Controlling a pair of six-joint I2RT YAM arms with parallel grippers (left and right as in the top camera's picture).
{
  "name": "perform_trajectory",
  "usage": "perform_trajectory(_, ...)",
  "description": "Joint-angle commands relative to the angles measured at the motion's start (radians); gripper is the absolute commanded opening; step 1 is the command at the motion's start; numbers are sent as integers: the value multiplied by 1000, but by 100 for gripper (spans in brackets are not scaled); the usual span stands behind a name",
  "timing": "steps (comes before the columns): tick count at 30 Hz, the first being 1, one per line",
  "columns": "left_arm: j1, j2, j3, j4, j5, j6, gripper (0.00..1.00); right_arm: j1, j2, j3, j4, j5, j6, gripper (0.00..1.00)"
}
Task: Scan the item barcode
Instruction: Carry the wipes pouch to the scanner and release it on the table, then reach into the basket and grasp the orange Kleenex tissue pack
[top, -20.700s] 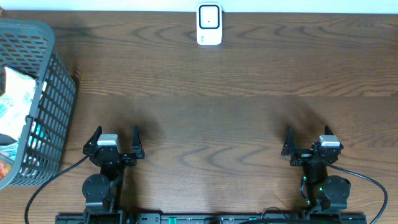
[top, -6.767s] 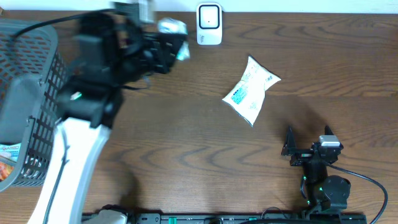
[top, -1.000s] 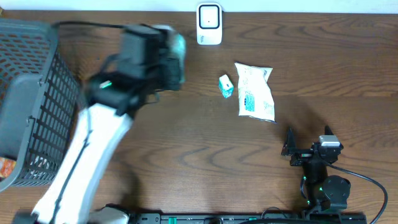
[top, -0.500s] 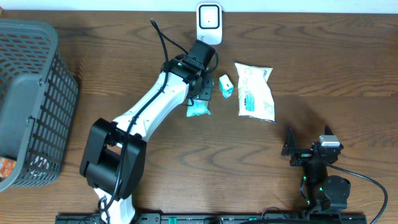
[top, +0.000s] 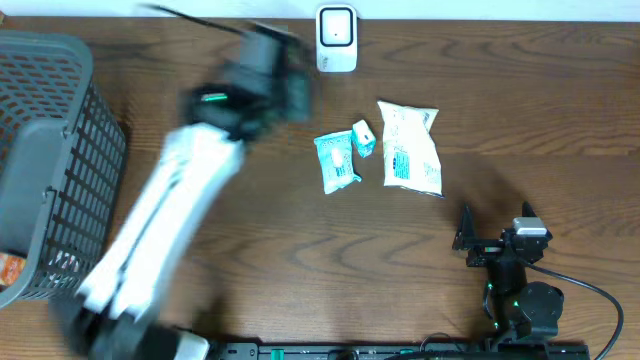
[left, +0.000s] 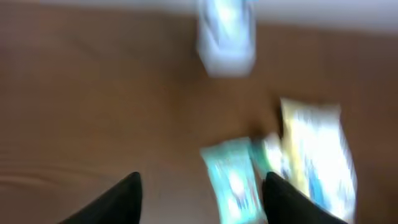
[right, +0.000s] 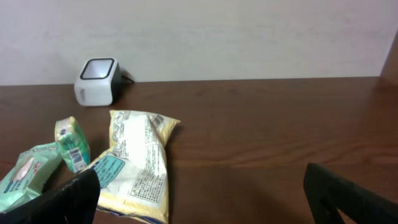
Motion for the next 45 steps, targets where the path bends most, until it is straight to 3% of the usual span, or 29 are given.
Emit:
perform_trajectory(1,190,-212,53,-1,-241,19,66,-4,-1,0,-5,3,10,99)
perform_trajectory(5,480,-315,52,-24,-352,8,73,-4,-1,0,-5,3,10,99)
perform_trajectory(10,848,-307,48,-109,-354,-139,85,-4,-1,0,-5,3,10,99)
perform_trajectory(14,1023,-245,9,-165,-351,-230,86,-4,-1,0,-5,3,10,99)
perform_trajectory(29,1104,194,-50,-249,-416,-172,86,-4,-1,0,-5,3,10,99)
perform_trajectory(34,1151,325,-50,-303,-417,-248,86,-4,-1,0,-5,3,10,99)
perform_trajectory(45,1223,447,-53,-266,-366,-174,86,-4,-1,0,-5,3,10,99)
